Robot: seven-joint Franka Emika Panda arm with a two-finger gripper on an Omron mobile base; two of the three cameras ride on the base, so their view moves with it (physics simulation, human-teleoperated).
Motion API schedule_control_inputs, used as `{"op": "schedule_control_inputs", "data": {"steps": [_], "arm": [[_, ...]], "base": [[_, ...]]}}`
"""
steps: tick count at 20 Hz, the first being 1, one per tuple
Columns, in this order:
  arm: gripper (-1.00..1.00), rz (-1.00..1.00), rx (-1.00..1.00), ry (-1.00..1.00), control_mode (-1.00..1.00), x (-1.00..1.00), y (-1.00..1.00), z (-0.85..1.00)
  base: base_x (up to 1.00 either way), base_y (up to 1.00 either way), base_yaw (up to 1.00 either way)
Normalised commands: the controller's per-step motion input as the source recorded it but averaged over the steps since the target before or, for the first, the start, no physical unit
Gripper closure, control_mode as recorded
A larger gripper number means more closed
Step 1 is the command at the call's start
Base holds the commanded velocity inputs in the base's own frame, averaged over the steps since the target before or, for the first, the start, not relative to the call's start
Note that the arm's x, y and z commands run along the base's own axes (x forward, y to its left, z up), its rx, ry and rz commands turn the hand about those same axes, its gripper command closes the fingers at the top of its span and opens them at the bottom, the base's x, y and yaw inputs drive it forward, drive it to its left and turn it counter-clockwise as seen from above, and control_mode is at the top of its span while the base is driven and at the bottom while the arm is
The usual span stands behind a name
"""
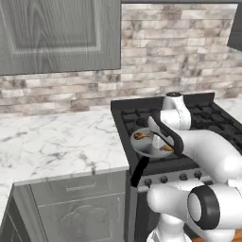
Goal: Take the chicken drumsticks from the pan and place one on each plate on the dining counter.
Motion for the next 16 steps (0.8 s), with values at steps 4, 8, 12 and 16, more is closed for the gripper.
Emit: {"op": "schedule_control_inputs", "data": {"steps": [4,8,12,16], "arm": [[1.0,0.0,0.0,0.0,1.0,0.0,0.0,0.0],[1.0,0.0,0.0,0.0,1.0,0.0,0.0,0.0],[1.0,0.0,0.0,0.0,1.0,0.0,0.0,0.0],[1.0,0.0,0.0,0.0,1.0,0.0,0.0,0.0]], "base": [[-0.75,-0.08,-0.39],[-0.13,0.15,-0.99],[0.0,0.13,-1.0],[0.0,0.11,-1.0]]}}
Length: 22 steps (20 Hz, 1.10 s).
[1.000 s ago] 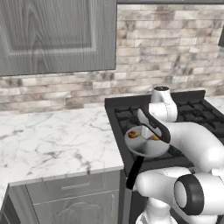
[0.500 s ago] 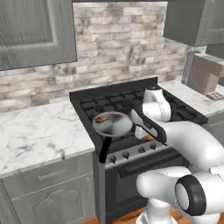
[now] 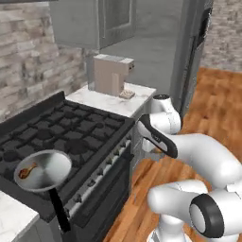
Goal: Take the chicken drumsticks from the pan and place one on each plate on the dining counter.
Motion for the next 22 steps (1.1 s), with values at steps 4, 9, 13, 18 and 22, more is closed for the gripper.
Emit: {"op": "schedule_control_inputs", "data": {"steps": [4,9,13,18,22], "arm": [[1.0,0.0,0.0,0.0,1.0,0.0,0.0,0.0],[1.0,0.0,0.0,0.0,1.0,0.0,0.0,0.0],[1.0,0.0,0.0,0.0,1.0,0.0,0.0,0.0],[1.0,0.0,0.0,0.0,1.0,0.0,0.0,0.0],[1.0,0.0,0.0,0.0,1.0,0.0,0.0,0.0]], "base": [[0.0,0.11,-1.0],[0.0,0.11,-1.0],[0.0,0.11,-1.0],[0.0,0.09,-1.0],[0.05,-0.09,-0.95]]}}
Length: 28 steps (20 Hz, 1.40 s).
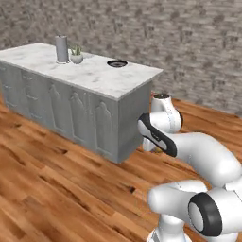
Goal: Take the chicken drumsticks from the pan and place one on each plate on the dining counter.
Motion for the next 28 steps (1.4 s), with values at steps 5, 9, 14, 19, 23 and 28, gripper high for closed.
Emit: {"op": "schedule_control_inputs", "data": {"steps": [5,9,14,19,23,28], "arm": [[1.0,0.0,0.0,0.0,1.0,0.0,0.0,0.0],[1.0,0.0,0.0,0.0,1.0,0.0,0.0,0.0],[1.0,0.0,0.0,0.0,1.0,0.0,0.0,0.0],[1.0,0.0,0.0,0.0,1.0,0.0,0.0,0.0],[1.0,0.0,0.0,0.0,1.0,0.0,0.0,0.0],[1.0,0.0,0.0,0.0,1.0,0.0,0.0,0.0]], "base": [[0.6,-0.38,-0.42],[0.95,-0.32,-0.12],[1.0,-0.29,-0.02],[1.0,-0.3,0.0],[1.0,-0.32,0.0],[1.0,-0.34,0.0]]}}
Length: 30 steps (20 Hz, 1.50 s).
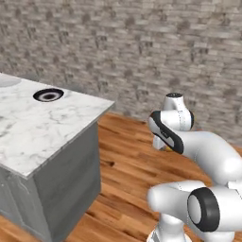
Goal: Take the chicken drumsticks from the pan and place one on each plate on the dining counter.
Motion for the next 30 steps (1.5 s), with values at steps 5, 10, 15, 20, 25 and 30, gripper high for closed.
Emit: {"op": "schedule_control_inputs", "data": {"steps": [5,10,15,20,25,30], "arm": [[1.0,0.0,0.0,0.0,1.0,0.0,0.0,0.0],[1.0,0.0,0.0,0.0,1.0,0.0,0.0,0.0],[1.0,0.0,0.0,0.0,1.0,0.0,0.0,0.0],[1.0,0.0,0.0,0.0,1.0,0.0,0.0,0.0],[1.0,0.0,0.0,0.0,1.0,0.0,0.0,0.0],[1.0,0.0,0.0,0.0,1.0,0.0,0.0,0.0]], "base": [[1.0,-0.36,0.0],[1.0,-0.33,0.01],[1.0,-0.26,0.05],[1.0,-0.13,0.23],[1.0,-0.1,0.33],[1.0,-0.1,0.41]]}}
